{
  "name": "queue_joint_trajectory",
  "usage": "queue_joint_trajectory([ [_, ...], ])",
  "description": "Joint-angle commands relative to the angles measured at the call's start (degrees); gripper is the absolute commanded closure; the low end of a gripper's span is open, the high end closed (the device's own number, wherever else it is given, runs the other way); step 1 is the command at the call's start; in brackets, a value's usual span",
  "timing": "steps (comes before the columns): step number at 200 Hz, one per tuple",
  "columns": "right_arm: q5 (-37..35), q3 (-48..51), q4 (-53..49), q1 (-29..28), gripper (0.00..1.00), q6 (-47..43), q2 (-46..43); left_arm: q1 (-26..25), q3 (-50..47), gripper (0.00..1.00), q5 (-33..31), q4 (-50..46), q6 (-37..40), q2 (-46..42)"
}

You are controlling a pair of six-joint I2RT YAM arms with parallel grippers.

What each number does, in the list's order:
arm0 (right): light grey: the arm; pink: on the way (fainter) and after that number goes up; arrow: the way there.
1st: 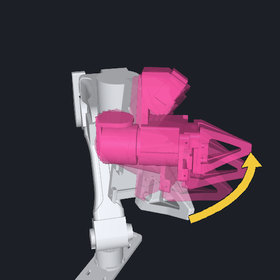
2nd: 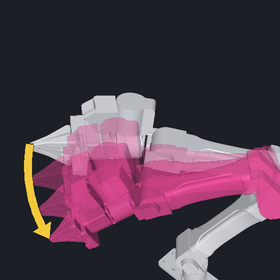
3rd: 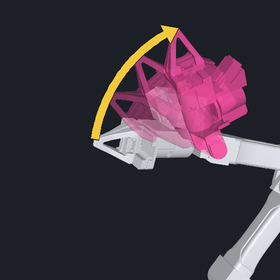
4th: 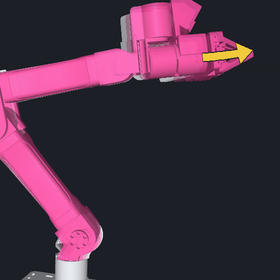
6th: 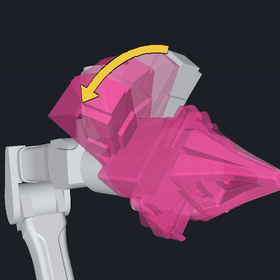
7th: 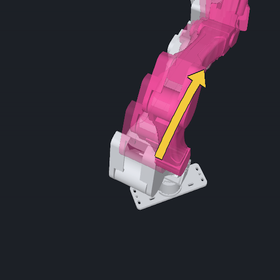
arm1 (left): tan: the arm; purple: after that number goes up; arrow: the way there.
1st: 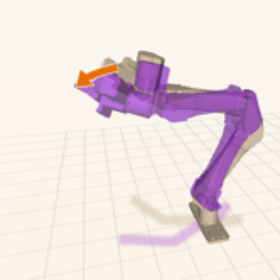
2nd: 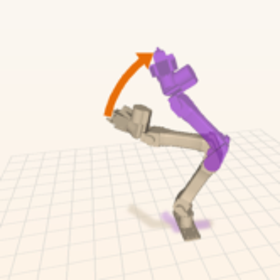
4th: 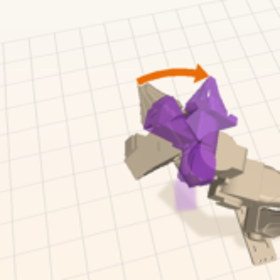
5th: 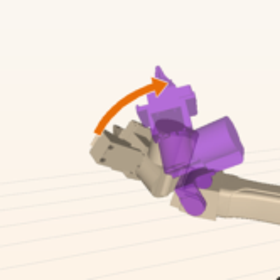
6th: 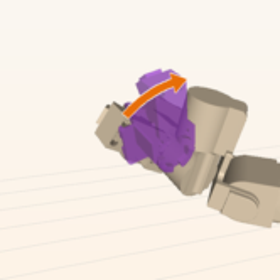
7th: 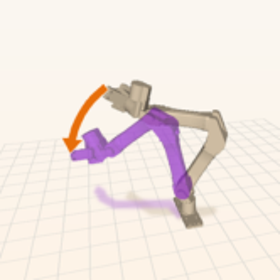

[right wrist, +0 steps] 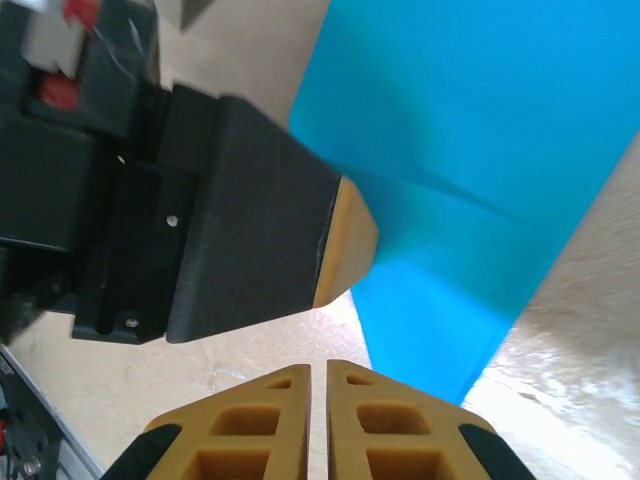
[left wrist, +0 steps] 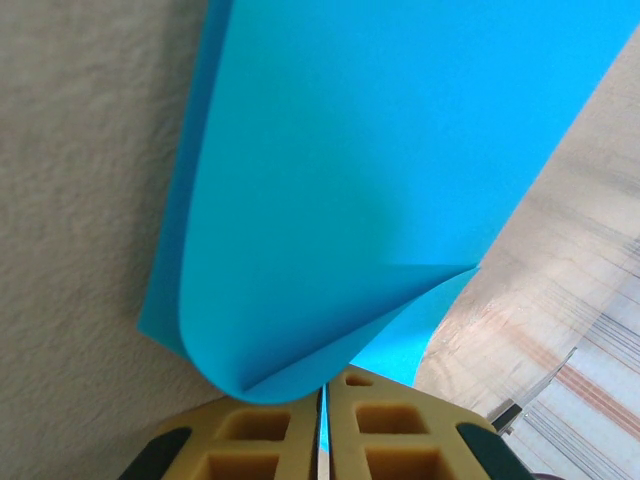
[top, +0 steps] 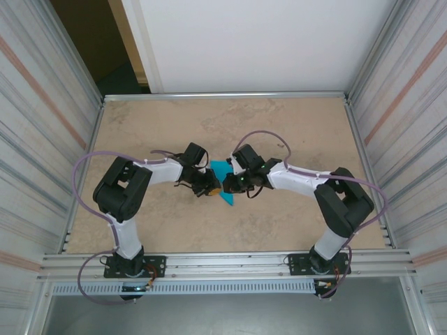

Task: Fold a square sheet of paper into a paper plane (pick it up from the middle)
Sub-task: Third fold the triangle at the center of the table.

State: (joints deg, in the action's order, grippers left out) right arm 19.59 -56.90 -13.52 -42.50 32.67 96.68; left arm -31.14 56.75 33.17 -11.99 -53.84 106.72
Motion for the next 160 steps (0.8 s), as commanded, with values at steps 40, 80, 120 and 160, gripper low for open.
queue_joint_trajectory([
  [40, 2.5, -1.8, 1.1, -0.8, 0.92, 1.5, 5.5, -0.1, -1.0, 0.90, -3.4, -3.6, 0.2, 3.1],
  [80, 2.8, -2.2, 1.6, -0.5, 0.92, 1.5, 7.2, -0.1, -1.1, 0.90, -3.2, -3.5, 0.2, 3.2],
  [120, 3.1, -2.1, 1.7, -0.1, 0.92, 1.4, 8.5, -0.1, -1.1, 0.90, -3.3, -3.7, 0.0, 3.2],
  [160, 3.0, -1.6, 1.5, 0.0, 0.92, 1.2, 9.2, -0.1, -1.2, 0.89, -3.5, -3.9, -0.3, 3.6],
])
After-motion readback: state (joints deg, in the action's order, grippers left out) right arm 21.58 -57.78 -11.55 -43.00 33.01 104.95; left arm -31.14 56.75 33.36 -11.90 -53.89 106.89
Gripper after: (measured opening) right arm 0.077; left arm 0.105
